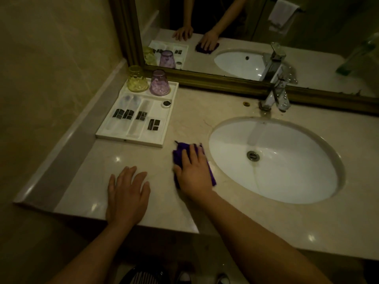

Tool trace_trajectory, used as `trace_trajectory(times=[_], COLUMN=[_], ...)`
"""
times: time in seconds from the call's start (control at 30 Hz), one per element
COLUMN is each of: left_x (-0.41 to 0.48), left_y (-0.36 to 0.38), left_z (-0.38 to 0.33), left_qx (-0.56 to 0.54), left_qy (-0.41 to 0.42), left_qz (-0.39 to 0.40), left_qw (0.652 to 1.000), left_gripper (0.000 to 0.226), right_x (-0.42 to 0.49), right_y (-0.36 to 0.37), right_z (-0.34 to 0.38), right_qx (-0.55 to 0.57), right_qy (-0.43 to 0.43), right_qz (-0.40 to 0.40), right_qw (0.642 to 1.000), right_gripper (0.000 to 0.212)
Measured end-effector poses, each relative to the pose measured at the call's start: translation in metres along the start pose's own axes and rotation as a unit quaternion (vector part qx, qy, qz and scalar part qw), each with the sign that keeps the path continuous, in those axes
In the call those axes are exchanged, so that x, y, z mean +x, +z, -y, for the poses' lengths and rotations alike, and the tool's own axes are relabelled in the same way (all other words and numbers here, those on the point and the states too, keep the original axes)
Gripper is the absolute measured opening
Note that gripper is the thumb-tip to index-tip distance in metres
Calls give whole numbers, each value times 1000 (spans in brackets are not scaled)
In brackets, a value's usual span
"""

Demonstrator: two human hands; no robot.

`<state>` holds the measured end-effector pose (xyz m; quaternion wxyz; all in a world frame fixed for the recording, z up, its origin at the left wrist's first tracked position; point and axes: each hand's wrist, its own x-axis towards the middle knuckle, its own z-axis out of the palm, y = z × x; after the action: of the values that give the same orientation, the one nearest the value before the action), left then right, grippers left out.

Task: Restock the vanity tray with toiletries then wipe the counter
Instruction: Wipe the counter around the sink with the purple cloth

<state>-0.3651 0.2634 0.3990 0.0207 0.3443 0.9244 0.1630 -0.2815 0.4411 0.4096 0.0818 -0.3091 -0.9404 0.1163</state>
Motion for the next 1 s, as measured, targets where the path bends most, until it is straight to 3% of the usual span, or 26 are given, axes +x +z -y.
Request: trace_trajectory(times=[0.13,0.2,0.3,0.37,0.43,0.53,0.67,0.87,0.9,1.0], left_x=[0,0,0,1,0,1,1,3,3,3], left_y=[-3,-4,-2,0,3,6,8,9,9,6], left_z=[-1,0,0,0,0,1,2,3,3,2], left_qx=[-6,-6,-4,7,20,30,38,26,28,28], left_qy=[2,2,4,0,1,2,5,1,2,4], left_qz=[-10,-7,-17,-8,-3,-8,-11,-23,-24,-20], left_qw=[1000,1000,1000,1000,1000,1000,999,999,999,999], left_gripper=[57,57,55,56,57,55,51,49,49,47], right_x=[-53,-81,-110,-119,-123,-113,-53,26,28,8], right_y=[-1,-6,-27,-38,-39,-25,-13,-11,-10,-2], right_z=[3,-18,-63,-90,-99,-85,-65,-15,-9,6], right_qx=[31,69,126,169,179,66,58,-20,-53,-10], right_qy=[-181,-183,-16,97,155,128,116,18,-11,-74], right_qz=[48,47,-35,-76,-81,-38,5,3,6,43], right_qw=[982,980,991,978,968,989,992,1000,999,996], right_gripper=[48,40,36,37,39,53,69,47,46,53])
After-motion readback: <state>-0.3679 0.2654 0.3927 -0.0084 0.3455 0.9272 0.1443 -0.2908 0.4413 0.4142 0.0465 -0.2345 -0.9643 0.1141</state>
